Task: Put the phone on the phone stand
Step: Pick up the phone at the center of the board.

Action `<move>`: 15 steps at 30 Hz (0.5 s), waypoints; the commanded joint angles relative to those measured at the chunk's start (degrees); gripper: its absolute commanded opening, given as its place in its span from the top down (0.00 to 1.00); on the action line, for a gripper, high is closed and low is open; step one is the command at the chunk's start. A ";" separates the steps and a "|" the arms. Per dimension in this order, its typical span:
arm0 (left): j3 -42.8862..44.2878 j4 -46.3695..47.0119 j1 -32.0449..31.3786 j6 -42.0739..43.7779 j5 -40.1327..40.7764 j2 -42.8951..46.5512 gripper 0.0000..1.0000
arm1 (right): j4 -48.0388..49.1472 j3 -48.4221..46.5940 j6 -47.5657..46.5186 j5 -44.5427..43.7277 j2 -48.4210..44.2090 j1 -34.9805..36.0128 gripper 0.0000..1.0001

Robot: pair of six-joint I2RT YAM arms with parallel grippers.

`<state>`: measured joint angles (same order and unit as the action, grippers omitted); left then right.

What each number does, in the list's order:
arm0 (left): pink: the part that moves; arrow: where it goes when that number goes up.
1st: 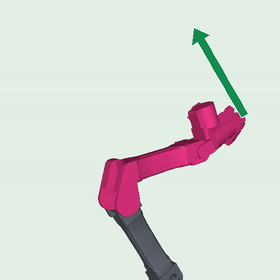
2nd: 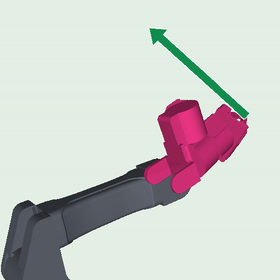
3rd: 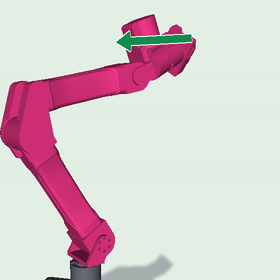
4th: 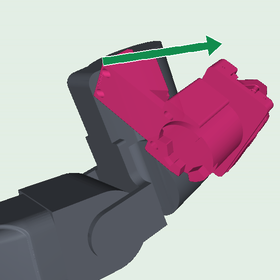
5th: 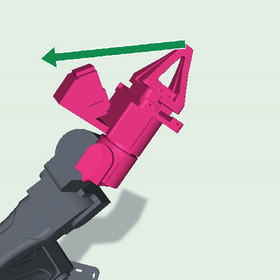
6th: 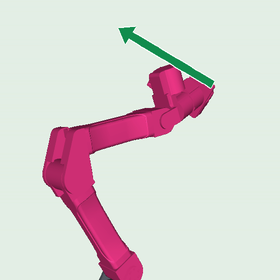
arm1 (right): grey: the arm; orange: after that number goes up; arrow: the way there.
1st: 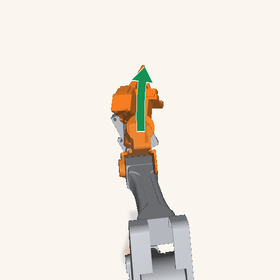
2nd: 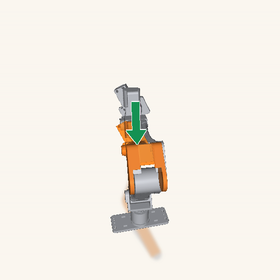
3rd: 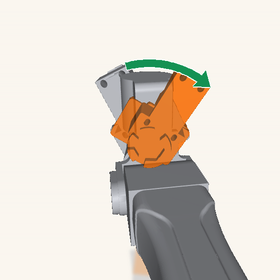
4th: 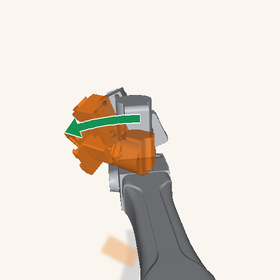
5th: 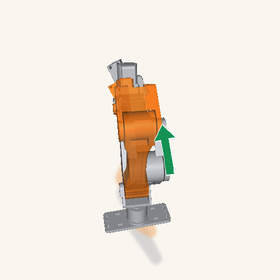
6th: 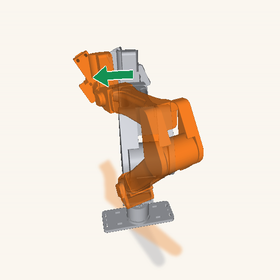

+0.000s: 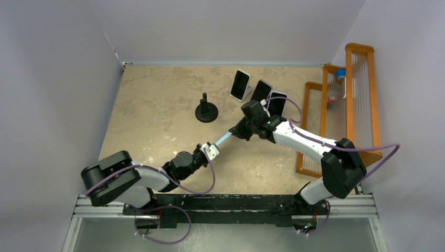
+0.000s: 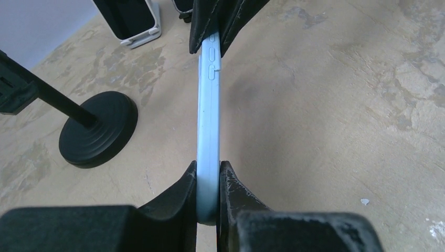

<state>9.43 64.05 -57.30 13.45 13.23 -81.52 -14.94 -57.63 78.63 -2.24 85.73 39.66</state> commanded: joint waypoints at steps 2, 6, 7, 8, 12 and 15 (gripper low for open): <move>4.61 -12.67 12.08 -8.07 -25.43 13.18 1.00 | 9.98 -1.60 -7.91 7.35 -4.70 0.68 0.76; 9.48 -24.21 20.86 -7.69 -37.66 23.70 1.00 | 14.19 -1.22 -29.31 2.59 -9.97 -0.05 0.02; 10.93 -26.61 21.14 -7.00 -38.56 24.68 1.00 | 17.34 0.34 -34.44 0.94 -12.93 -0.47 0.01; 11.83 -26.79 21.19 -6.86 -40.13 24.84 1.00 | 19.85 1.74 -39.12 -0.46 -15.75 -0.89 0.01; 21.69 -35.83 24.37 -7.19 -56.50 21.36 1.00 | 31.56 7.43 -58.98 1.40 -28.10 -1.81 0.01; 34.62 -50.82 29.75 -4.71 -72.91 15.17 1.00 | 37.66 13.62 -73.98 15.04 -34.37 -2.07 0.01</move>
<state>29.47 28.16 -32.93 7.07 -35.07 -61.19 10.04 -49.98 30.76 0.84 57.80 37.82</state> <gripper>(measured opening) 0.099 0.987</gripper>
